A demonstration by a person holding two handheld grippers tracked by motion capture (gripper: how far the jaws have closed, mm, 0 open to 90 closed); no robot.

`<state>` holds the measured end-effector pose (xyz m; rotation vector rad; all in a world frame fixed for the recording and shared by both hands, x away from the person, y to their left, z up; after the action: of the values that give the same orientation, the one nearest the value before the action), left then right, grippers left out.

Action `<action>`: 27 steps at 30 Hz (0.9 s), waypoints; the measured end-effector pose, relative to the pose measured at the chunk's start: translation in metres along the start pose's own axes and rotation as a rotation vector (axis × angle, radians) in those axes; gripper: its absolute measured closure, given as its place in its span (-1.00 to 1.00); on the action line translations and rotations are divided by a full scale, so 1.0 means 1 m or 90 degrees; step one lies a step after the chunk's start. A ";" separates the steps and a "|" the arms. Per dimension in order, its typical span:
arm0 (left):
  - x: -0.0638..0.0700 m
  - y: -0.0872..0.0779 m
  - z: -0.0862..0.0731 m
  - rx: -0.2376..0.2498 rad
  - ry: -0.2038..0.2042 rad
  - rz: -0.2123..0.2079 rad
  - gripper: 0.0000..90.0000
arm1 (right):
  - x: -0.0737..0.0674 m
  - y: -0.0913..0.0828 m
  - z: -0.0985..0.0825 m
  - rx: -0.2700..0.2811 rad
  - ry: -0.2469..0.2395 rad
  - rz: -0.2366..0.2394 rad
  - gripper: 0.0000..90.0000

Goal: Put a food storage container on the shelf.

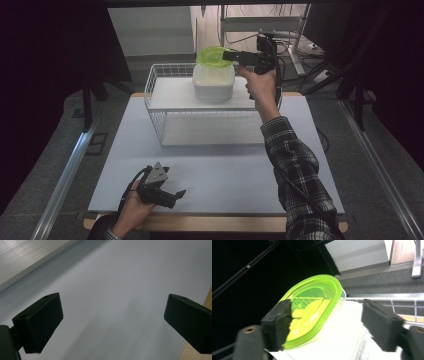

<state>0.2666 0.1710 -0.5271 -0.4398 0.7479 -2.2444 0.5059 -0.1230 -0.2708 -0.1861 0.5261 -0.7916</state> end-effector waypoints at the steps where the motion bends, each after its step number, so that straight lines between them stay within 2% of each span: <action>1: 0.000 0.000 0.000 0.000 0.001 0.000 -0.96 | 0.000 -0.001 -0.001 0.000 -0.013 0.000 -0.61; 7: -0.001 -0.001 0.001 0.009 -0.004 0.000 -0.96 | -0.003 -0.009 -0.008 -0.014 -0.085 0.004 -0.78; 15: -0.002 -0.002 0.001 0.019 -0.012 -0.003 -0.96 | -0.008 -0.024 -0.024 -0.025 -0.164 -0.009 -0.85; 27: -0.002 -0.002 0.001 0.024 -0.017 -0.009 -0.97 | -0.015 -0.043 -0.050 -0.036 -0.202 0.019 -0.87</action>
<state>0.2672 0.1738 -0.5252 -0.4570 0.6898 -2.2577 0.4448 -0.1407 -0.2926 -0.3486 0.2501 -0.7024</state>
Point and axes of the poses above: each handheld gripper's, and its own axes: y roughly forward along the jaws, z roughly out of its top, x roughly to its right, the point moved 1 cm from there along y, roughly forward along the jaws, and after that the axes turned 7 degrees about -y, right-handed, at the moved point
